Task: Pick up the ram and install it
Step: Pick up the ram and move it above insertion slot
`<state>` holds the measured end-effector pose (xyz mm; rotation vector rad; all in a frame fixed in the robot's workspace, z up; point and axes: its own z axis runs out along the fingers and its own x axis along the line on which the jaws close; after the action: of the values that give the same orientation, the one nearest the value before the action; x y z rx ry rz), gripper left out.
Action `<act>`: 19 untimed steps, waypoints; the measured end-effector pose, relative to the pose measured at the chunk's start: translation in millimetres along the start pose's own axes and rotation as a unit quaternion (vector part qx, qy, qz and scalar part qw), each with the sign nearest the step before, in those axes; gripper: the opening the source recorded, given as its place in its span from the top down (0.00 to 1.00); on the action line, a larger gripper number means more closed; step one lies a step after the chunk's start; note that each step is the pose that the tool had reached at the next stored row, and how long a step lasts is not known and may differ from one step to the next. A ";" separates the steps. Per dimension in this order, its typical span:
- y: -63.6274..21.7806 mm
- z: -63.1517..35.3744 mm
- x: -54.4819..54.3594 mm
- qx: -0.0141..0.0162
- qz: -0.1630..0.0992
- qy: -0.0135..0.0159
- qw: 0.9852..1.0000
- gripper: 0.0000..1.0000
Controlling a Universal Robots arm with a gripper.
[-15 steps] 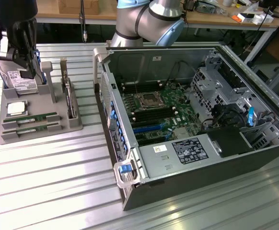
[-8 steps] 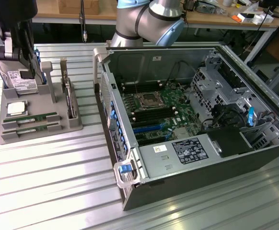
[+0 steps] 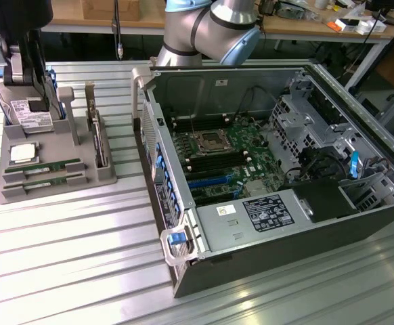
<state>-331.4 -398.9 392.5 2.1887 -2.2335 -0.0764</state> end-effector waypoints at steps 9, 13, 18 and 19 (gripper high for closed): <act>-0.1 0.8 0.0 0.000 0.000 0.000 1.000 0.64; -0.3 6.8 0.2 0.000 0.000 -0.003 1.000 0.64; -0.5 11.9 0.3 0.000 0.000 -0.005 1.000 0.64; -0.5 13.5 0.3 0.000 0.000 -0.006 1.000 0.64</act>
<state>-331.5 -398.9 378.9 2.1949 -2.2393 -0.0909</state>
